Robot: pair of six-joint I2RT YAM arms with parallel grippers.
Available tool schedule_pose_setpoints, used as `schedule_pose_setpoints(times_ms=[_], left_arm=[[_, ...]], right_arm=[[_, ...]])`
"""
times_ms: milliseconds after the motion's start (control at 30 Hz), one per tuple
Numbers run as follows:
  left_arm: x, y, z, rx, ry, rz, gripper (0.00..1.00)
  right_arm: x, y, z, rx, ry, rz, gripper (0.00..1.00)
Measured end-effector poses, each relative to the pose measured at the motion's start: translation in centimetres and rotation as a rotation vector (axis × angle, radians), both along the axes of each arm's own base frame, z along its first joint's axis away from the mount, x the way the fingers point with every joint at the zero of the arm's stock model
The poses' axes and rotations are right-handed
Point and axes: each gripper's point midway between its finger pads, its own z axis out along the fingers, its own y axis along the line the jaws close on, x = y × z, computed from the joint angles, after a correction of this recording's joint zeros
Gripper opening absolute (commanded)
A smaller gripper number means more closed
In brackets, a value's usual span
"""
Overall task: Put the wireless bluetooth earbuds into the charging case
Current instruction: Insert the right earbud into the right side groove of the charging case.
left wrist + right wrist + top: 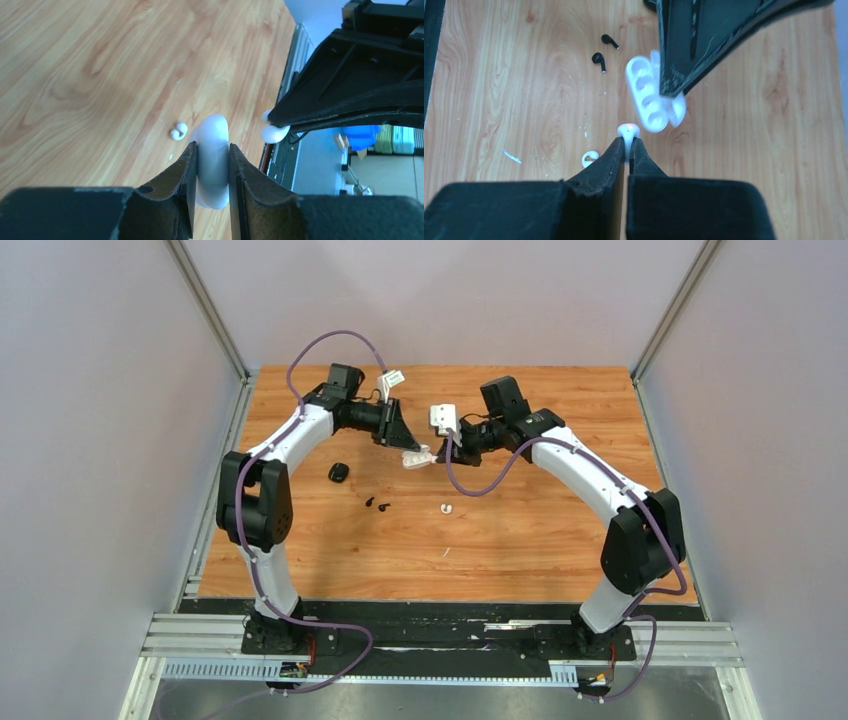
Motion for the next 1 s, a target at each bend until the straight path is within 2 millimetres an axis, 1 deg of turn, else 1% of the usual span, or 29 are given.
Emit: schedule_pose_setpoints(times_ms=[100, 200, 467, 767, 1000], left_arm=[[-0.4, -1.5, 0.6, -0.037, -0.025, -0.045, 0.00], [-0.4, -2.2, 1.2, -0.079, -0.041, -0.071, 0.00], [-0.8, -2.5, 2.2, -0.144, -0.031, -0.112, 0.00], [-1.5, -2.9, 2.2, -0.155, -0.026, -0.140, 0.00], [-1.6, -3.0, 2.3, -0.162, -0.021, -0.146, 0.00]], right_arm=[[0.5, 0.3, 0.8, 0.016, -0.049, 0.010, 0.00], [0.9, 0.4, 1.2, 0.025, -0.086, 0.021, 0.00], [1.5, 0.7, 1.7, 0.034, -0.162, 0.049, 0.00], [1.6, 0.8, 1.6, 0.032, -0.191, 0.068, 0.00], [1.5, 0.8, 1.6, 0.036, -0.196, 0.081, 0.00]])
